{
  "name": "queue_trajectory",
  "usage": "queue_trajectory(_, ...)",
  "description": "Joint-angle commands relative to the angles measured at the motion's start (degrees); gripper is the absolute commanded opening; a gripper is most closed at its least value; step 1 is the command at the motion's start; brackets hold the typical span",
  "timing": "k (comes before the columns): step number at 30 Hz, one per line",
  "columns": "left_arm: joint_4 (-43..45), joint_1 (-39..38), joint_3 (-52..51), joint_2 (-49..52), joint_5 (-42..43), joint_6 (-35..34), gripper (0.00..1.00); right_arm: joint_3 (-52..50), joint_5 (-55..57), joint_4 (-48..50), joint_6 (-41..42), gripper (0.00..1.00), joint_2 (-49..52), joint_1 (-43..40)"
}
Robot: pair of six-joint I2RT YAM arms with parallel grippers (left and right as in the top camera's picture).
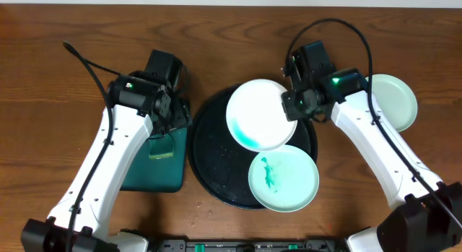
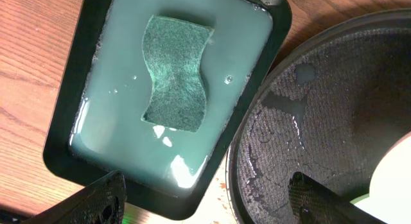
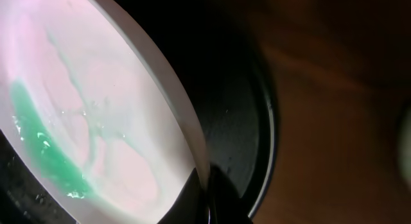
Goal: Clean dirty plates on tray and stack at the side
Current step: 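Lift the white plate off the black tray with the right gripper, then tilt the white plate over the teal tray to drain water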
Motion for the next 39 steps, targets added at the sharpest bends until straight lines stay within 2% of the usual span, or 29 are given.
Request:
queue_trajectory(1,-0.17,2.36,-0.07,-0.09,-0.28,0.85,0.81,4.0,4.42,-0.52,-0.28,0.01,-0.55,2.14)
queue_trajectory(10,-3.93,14.38,2.73,-3.04,-0.09,1.22,0.81,4.87,6.75,1.14,2.29,0.01,0.02,6.91)
queue_trajectory(15,-6.08,21.75,3.02,-6.86,-0.09,1.81,0.81,8.9,2.78,0.79,2.4,0.01,3.82,7.76)
queue_trajectory(21,-9.46,26.75,3.02,-10.03,-0.09,1.84,0.81,21.92,-0.46,-3.34,2.73,0.01,13.79,8.85)
queue_trajectory(26,-10.69,27.19,3.02,-10.71,-0.11,1.99,0.81,39.85,-1.14,-7.93,2.1,0.01,25.16,11.89)
queue_trajectory(31,-11.06,27.19,3.02,-10.71,-0.13,2.12,0.81,50.27,-0.81,-8.46,2.1,0.01,31.26,15.43)
queue_trajectory(39,-12.04,29.35,3.02,-10.71,-0.13,3.5,0.81,53.02,17.68,-3.87,-0.94,0.01,32.79,25.18)
